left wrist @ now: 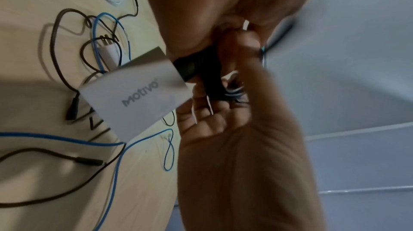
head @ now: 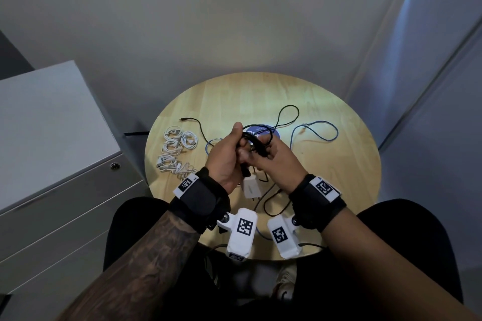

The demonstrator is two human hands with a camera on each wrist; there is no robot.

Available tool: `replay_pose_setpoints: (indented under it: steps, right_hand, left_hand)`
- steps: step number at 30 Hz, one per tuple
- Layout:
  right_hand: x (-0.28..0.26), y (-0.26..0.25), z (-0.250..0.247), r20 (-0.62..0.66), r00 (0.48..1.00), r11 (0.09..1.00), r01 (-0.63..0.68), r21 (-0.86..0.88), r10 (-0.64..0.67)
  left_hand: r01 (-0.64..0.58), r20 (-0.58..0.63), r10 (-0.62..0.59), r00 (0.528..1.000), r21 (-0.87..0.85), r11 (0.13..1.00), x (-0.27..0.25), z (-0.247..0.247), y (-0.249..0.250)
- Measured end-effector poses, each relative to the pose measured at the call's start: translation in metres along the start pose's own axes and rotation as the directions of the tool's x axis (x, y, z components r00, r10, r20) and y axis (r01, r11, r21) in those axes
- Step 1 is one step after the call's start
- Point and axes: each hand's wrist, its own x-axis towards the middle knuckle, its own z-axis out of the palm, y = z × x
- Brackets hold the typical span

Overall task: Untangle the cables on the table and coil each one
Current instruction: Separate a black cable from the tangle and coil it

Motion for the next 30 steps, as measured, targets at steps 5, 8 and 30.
replay_pose_setpoints:
  steps: [5,8,30]
  right_hand:
    - [-0.001,-0.010,0.001,-0.001,0.998,0.990,-0.062,0.127,0.063]
    - [0.001,-0.012,0.000,0.003,0.997,0.996,-0.078,0.038,0.078]
    - [0.008,-0.044,-0.012,-0.057,0.997,0.996,0.057,0.065,-0.053]
  left_hand:
    - [-0.080,0.128,0.072,0.989,0.064,0.995,-0.012,0.004,0.003]
    - [-0.120,0.177,0.103,0.979,0.088,0.989,-0.013,0.004,0.002]
    - [-0.204,0.132,0.189,0.973,0.114,0.972,-0.005,-0.003,-0.002]
